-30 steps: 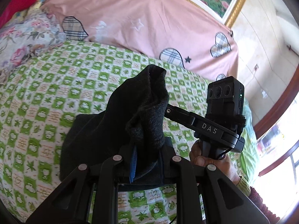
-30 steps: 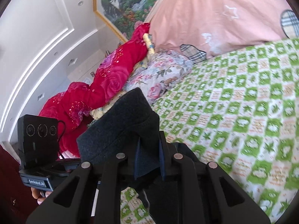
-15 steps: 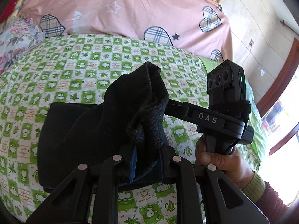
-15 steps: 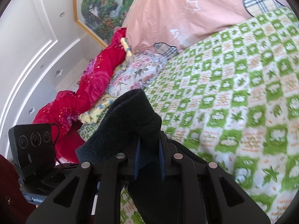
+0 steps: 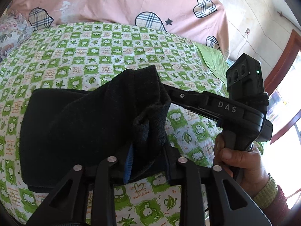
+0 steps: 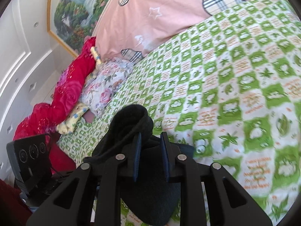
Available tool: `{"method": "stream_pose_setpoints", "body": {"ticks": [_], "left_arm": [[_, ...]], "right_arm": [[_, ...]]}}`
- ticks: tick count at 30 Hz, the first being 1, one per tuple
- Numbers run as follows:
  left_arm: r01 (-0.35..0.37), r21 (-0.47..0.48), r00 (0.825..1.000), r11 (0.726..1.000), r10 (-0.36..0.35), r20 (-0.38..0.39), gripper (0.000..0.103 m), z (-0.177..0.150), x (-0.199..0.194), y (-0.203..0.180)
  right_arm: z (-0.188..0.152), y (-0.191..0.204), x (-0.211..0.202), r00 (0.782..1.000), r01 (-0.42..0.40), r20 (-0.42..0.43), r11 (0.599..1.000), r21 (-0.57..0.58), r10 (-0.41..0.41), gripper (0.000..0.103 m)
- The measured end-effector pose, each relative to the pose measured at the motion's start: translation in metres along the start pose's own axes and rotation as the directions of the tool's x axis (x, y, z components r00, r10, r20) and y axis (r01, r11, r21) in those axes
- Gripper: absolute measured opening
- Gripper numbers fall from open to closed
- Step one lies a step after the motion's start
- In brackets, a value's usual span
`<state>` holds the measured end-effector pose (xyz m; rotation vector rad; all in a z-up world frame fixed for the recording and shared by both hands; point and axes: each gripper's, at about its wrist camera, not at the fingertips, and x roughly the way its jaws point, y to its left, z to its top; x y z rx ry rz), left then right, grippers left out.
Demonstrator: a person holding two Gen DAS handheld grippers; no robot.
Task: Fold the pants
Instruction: 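Lower the folded pants onto the sheet with both tools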
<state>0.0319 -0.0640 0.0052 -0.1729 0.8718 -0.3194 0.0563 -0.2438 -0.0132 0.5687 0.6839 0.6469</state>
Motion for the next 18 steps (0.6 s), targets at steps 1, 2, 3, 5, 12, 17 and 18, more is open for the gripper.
{"method": "stream_pose_setpoints", "body": {"ticks": [1, 2, 3, 5, 12, 17, 18], "left_arm": [[0.019, -0.001, 1.0, 1.0, -0.019, -0.007, 0.038, -0.001, 0.001, 0.0], [0.05, -0.009, 0.999, 0.999, -0.05, -0.019, 0.043, -0.002, 0.002, 0.0], [0.071, -0.018, 0.997, 0.997, -0.071, -0.024, 0.043, -0.004, 0.002, 0.0], [0.082, -0.02, 0.996, 0.996, -0.083, -0.02, 0.045, -0.006, 0.001, -0.002], [0.108, -0.03, 0.994, 0.994, -0.108, 0.004, 0.047, -0.009, -0.015, 0.0], [0.096, -0.044, 0.995, 0.994, -0.094, 0.033, 0.053, -0.011, -0.033, 0.008], [0.098, -0.052, 0.994, 0.994, -0.096, 0.044, 0.053, -0.011, -0.038, 0.011]], "right_arm": [[-0.001, 0.001, -0.003, 1.0, 0.018, 0.007, 1.0, 0.007, -0.018, 0.023], [-0.002, 0.001, -0.005, 0.999, 0.034, 0.011, 0.999, 0.012, -0.034, 0.024], [-0.003, 0.002, -0.008, 0.999, 0.051, 0.016, 0.999, 0.017, -0.052, 0.031], [-0.005, 0.004, -0.014, 0.997, 0.072, 0.035, 0.997, 0.027, -0.073, 0.046], [-0.009, 0.02, -0.027, 0.993, 0.096, 0.07, 0.995, 0.029, -0.098, 0.066], [-0.01, 0.04, -0.025, 0.989, 0.134, 0.07, 0.991, 0.003, -0.133, 0.068], [-0.01, 0.043, -0.024, 0.988, 0.138, 0.071, 0.99, 0.0, -0.137, 0.07]]}}
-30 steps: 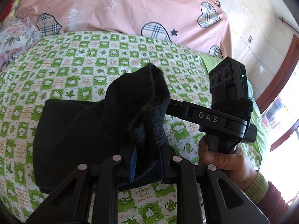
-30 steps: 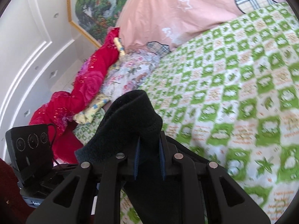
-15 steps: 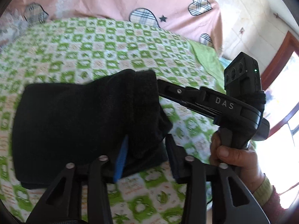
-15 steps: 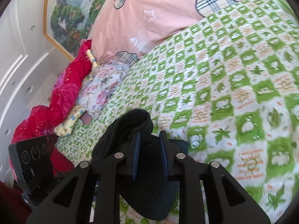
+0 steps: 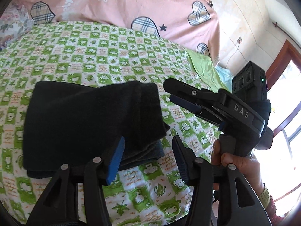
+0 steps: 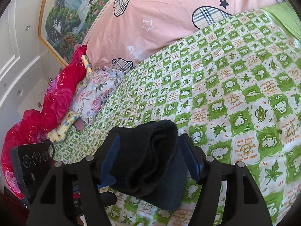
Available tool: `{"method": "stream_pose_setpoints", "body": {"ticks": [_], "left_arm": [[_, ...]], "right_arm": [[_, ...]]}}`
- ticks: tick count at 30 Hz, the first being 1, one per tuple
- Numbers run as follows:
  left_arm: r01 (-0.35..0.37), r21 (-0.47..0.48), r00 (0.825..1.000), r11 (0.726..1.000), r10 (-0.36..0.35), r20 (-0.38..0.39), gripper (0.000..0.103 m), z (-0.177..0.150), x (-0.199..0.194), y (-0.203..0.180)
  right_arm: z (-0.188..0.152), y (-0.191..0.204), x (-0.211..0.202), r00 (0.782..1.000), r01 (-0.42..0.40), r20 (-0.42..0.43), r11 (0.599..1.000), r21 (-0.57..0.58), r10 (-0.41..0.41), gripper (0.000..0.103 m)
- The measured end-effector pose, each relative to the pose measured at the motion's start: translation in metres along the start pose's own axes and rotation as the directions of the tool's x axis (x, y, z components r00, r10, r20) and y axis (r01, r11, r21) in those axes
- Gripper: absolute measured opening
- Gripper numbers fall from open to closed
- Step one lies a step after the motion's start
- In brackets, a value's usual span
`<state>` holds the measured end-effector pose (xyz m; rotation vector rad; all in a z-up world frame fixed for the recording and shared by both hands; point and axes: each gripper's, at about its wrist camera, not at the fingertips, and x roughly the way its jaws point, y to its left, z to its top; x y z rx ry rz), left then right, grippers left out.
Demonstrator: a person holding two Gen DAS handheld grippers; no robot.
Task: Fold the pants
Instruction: 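Lower the folded pants onto the sheet with both tools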
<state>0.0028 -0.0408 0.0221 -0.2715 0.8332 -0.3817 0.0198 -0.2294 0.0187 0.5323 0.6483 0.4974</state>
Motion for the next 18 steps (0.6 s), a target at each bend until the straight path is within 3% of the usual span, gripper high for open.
{"method": "stream_pose_setpoints", "body": {"ticks": [6, 18], "left_arm": [[-0.015, -0.039, 0.999, 0.999, 0.017, 0.047, 0.057, 0.001, -0.024, 0.016], [-0.092, -0.187, 0.989, 0.978, 0.112, 0.099, 0.063, 0.003, -0.055, 0.076]], "right_arm": [[-0.002, 0.018, -0.002, 1.0, 0.025, 0.019, 1.0, -0.017, -0.025, 0.077], [-0.009, 0.031, 0.004, 0.985, 0.168, 0.041, 0.986, 0.015, -0.169, 0.086]]}}
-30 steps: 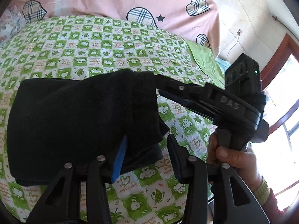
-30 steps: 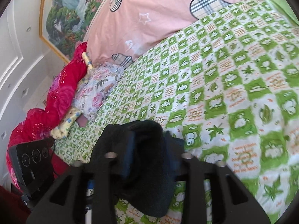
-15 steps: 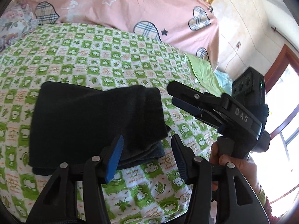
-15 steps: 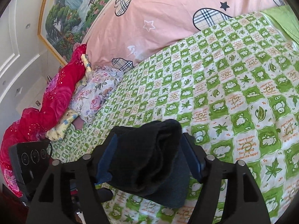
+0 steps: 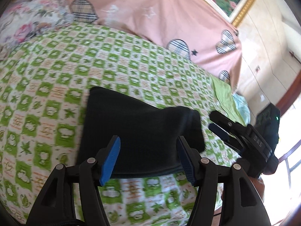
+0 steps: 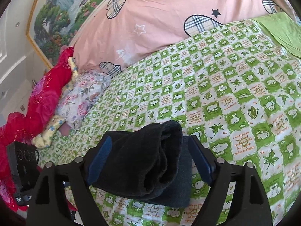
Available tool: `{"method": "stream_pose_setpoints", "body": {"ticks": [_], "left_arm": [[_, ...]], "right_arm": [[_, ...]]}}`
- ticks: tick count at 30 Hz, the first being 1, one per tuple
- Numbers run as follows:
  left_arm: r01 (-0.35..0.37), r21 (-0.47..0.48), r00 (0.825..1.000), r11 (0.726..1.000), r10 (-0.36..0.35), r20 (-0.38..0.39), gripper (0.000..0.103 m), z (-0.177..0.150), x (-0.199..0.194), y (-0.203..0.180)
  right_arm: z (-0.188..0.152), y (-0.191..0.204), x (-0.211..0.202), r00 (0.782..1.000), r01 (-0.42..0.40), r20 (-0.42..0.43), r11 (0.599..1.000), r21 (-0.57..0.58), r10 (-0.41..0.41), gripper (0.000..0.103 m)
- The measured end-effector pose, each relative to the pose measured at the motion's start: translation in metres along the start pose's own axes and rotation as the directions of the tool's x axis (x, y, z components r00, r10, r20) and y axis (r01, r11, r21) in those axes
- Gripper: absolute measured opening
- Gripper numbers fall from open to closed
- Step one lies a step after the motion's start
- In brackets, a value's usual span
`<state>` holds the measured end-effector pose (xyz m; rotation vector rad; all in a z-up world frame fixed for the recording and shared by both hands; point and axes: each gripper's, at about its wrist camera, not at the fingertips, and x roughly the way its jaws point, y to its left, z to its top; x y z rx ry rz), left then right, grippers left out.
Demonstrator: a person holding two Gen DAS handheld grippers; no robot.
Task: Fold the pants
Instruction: 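Lower the folded pants onto the sheet with both tools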
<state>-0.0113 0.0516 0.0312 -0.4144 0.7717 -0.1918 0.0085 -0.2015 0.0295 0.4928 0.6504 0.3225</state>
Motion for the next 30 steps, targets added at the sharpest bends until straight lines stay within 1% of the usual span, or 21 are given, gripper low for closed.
{"method": "stream_pose_setpoints", "body": {"ticks": [8, 13, 15, 22, 26, 30], "left_arm": [[-0.036, -0.092, 0.999, 0.995, 0.036, 0.0, 0.066, 0.007, -0.002, 0.039], [-0.042, -0.111, 0.999, 0.993, 0.041, -0.005, 0.068, 0.011, 0.002, 0.048], [-0.042, -0.116, 0.999, 0.992, 0.042, -0.01, 0.07, 0.013, 0.005, 0.051], [-0.047, -0.116, 0.998, 0.992, 0.043, -0.041, 0.07, 0.02, 0.02, 0.058], [-0.048, -0.121, 0.997, 0.992, 0.04, -0.067, 0.071, 0.022, 0.032, 0.062], [-0.053, -0.124, 0.995, 0.991, 0.041, -0.096, 0.071, 0.022, 0.043, 0.066]], "right_arm": [[-0.003, 0.017, 0.019, 0.998, 0.046, -0.028, 0.998, -0.03, -0.047, 0.087], [-0.005, 0.024, 0.028, 0.995, 0.09, -0.034, 0.994, -0.057, -0.092, 0.087], [-0.006, 0.023, 0.03, 0.994, 0.105, -0.036, 0.993, -0.057, -0.107, 0.087], [-0.01, 0.018, 0.038, 0.986, 0.157, -0.05, 0.986, -0.062, -0.16, 0.087], [-0.016, 0.012, 0.043, 0.977, 0.193, -0.073, 0.978, -0.077, -0.198, 0.087], [-0.025, 0.005, 0.047, 0.958, 0.256, -0.097, 0.958, -0.131, -0.27, 0.086]]}}
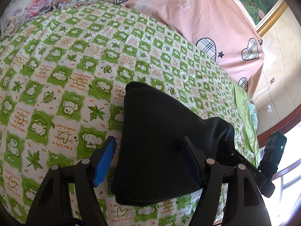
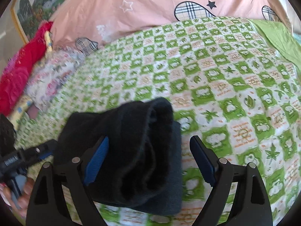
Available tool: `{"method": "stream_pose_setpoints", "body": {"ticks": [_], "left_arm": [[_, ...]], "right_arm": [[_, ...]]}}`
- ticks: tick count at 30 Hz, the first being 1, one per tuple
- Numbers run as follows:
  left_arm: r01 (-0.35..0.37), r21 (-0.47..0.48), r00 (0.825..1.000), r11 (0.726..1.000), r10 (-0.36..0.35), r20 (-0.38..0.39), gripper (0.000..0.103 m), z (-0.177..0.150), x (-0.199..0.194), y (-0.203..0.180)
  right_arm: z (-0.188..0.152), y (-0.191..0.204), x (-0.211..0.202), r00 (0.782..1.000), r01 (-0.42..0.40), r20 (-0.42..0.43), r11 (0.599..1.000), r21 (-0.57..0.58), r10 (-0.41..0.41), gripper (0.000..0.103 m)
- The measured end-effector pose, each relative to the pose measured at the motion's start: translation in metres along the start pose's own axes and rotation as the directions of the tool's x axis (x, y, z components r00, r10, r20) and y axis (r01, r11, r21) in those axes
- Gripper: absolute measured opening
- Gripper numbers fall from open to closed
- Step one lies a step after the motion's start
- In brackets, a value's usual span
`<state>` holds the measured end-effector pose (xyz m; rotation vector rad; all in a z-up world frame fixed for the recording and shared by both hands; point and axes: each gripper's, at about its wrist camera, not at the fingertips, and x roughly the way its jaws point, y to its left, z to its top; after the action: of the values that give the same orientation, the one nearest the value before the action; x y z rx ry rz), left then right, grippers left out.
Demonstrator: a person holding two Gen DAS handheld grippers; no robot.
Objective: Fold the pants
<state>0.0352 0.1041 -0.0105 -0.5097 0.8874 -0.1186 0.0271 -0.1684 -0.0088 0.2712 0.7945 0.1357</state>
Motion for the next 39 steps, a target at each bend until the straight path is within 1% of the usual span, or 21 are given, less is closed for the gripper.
{"method": "stream_pose_setpoints", "body": {"ticks": [2, 4, 8, 10, 13, 17, 20, 27, 28, 30, 31, 36, 39], "left_arm": [[0.0, -0.003, 1.0, 1.0, 0.0, -0.01, 0.072, 0.0, 0.004, 0.002], [-0.001, -0.005, 1.0, 1.0, 0.001, -0.016, 0.073, 0.0, 0.008, 0.002], [-0.006, 0.006, 1.0, 1.0, 0.007, -0.022, 0.074, 0.0, 0.013, 0.003], [-0.015, 0.011, 1.0, 1.0, 0.015, -0.023, 0.076, 0.002, 0.016, 0.004], [-0.017, 0.009, 0.999, 1.0, 0.017, -0.033, 0.077, 0.003, 0.024, 0.008], [-0.009, -0.006, 0.999, 1.0, 0.008, -0.05, 0.078, 0.002, 0.033, 0.016], [0.002, -0.005, 0.999, 1.0, -0.003, -0.048, 0.078, 0.0, 0.036, 0.019], [0.0, 0.024, 0.998, 1.0, 0.002, -0.057, 0.075, 0.001, 0.042, 0.017], [-0.003, 0.032, 0.998, 0.999, 0.005, -0.057, 0.072, 0.001, 0.043, 0.016], [0.005, 0.043, 0.998, 0.999, -0.003, -0.06, 0.062, 0.001, 0.044, 0.013], [0.025, 0.045, 0.998, 0.999, -0.022, -0.063, 0.052, 0.001, 0.044, 0.01], [0.004, 0.075, 0.999, 0.997, 0.0, -0.047, 0.046, 0.0, 0.041, 0.002], [-0.004, 0.087, 0.999, 0.996, 0.007, -0.035, 0.039, -0.001, 0.036, -0.002]], "right_arm": [[-0.006, -0.003, 0.002, 1.0, 0.011, -0.016, 1.0, -0.017, -0.011, 0.082], [-0.011, -0.009, 0.005, 0.999, 0.004, -0.033, 1.0, -0.013, -0.004, 0.079], [-0.02, -0.019, 0.005, 0.998, -0.038, -0.042, 0.999, 0.008, 0.038, 0.078], [-0.023, -0.024, 0.006, 0.996, -0.074, -0.046, 0.997, 0.032, 0.076, 0.078], [-0.024, -0.028, 0.009, 0.991, -0.119, -0.05, 0.991, 0.059, 0.122, 0.075], [-0.025, -0.028, 0.012, 0.987, -0.15, -0.055, 0.987, 0.064, 0.154, 0.07], [-0.026, -0.029, 0.015, 0.982, -0.175, -0.059, 0.982, 0.071, 0.179, 0.067], [-0.027, -0.031, 0.02, 0.975, -0.209, -0.059, 0.974, 0.084, 0.214, 0.065], [-0.028, -0.031, 0.02, 0.974, -0.212, -0.059, 0.974, 0.085, 0.217, 0.065], [-0.028, -0.031, 0.02, 0.974, -0.215, -0.056, 0.973, 0.085, 0.22, 0.065], [-0.028, -0.031, 0.019, 0.974, -0.216, -0.054, 0.973, 0.085, 0.221, 0.065], [-0.029, -0.031, 0.018, 0.973, -0.22, -0.05, 0.971, 0.089, 0.225, 0.064], [-0.03, -0.029, 0.016, 0.973, -0.22, -0.046, 0.971, 0.093, 0.225, 0.061]]}}
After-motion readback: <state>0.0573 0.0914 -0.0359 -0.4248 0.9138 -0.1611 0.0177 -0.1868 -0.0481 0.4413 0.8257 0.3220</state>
